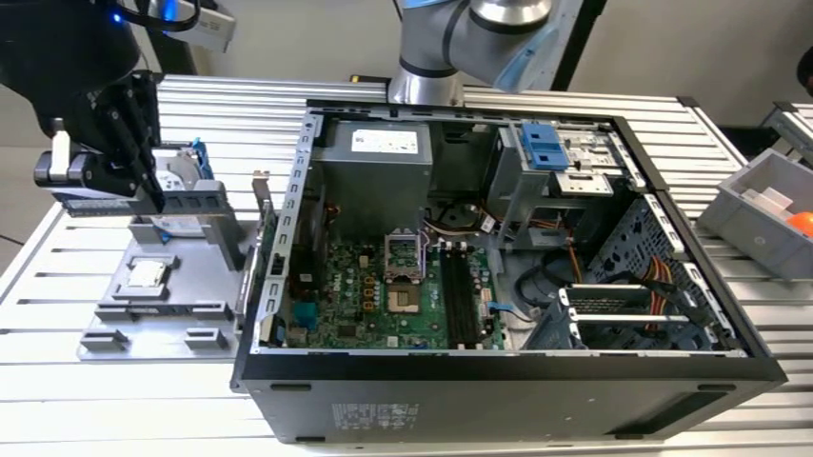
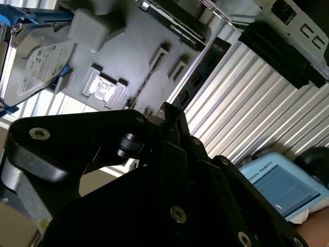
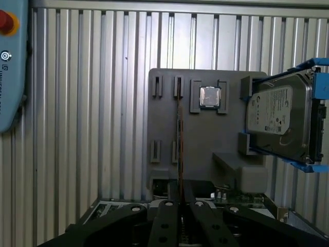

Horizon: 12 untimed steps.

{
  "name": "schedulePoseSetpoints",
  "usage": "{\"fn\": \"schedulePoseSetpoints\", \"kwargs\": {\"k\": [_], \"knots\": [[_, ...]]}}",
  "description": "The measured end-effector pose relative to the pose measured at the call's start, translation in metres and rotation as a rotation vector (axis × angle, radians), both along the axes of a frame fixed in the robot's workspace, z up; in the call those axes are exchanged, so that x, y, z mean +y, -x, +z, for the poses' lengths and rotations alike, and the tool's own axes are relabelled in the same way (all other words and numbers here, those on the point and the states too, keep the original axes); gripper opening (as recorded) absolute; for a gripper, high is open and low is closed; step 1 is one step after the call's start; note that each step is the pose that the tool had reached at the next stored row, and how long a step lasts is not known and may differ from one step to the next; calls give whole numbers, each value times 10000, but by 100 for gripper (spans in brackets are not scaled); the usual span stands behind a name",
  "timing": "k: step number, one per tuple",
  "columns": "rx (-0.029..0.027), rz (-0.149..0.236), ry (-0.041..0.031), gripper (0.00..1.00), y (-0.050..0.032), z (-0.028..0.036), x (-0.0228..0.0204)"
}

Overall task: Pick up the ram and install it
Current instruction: 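Pick up the ram and move it above insertion slot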

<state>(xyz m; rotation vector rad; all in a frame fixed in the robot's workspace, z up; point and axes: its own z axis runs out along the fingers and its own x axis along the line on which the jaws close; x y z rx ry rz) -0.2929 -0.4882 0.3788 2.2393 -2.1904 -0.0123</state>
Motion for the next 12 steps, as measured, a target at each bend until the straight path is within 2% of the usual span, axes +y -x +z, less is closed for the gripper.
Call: {"fn": "schedulePoseSetpoints", "kwargs": {"k": [12], "knots": [[0, 0, 0, 0, -162, 0, 1]]}}
